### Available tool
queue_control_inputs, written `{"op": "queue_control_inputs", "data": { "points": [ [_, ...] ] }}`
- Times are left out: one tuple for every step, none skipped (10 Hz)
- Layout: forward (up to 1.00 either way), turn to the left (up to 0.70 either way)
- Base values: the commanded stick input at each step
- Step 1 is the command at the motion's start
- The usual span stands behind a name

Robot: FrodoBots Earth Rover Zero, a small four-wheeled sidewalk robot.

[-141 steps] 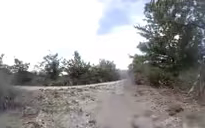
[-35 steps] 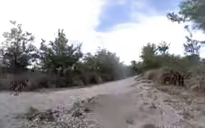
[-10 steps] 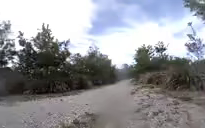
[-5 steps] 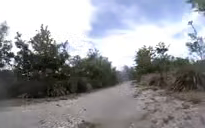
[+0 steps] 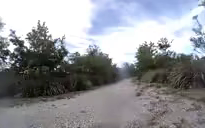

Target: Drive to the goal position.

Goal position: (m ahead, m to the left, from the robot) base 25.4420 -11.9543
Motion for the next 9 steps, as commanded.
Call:
{"op": "queue_control_inputs", "data": {
  "points": [
    [0.45,-0.27],
    [0.45,-0.27],
    [0.45,-0.27],
    [0.45,-0.11],
    [0.45,0.00],
    [0.45,0.00],
    [0.45,0.00],
    [0.45,0.00],
    [0.45,0.00]
  ]
}}
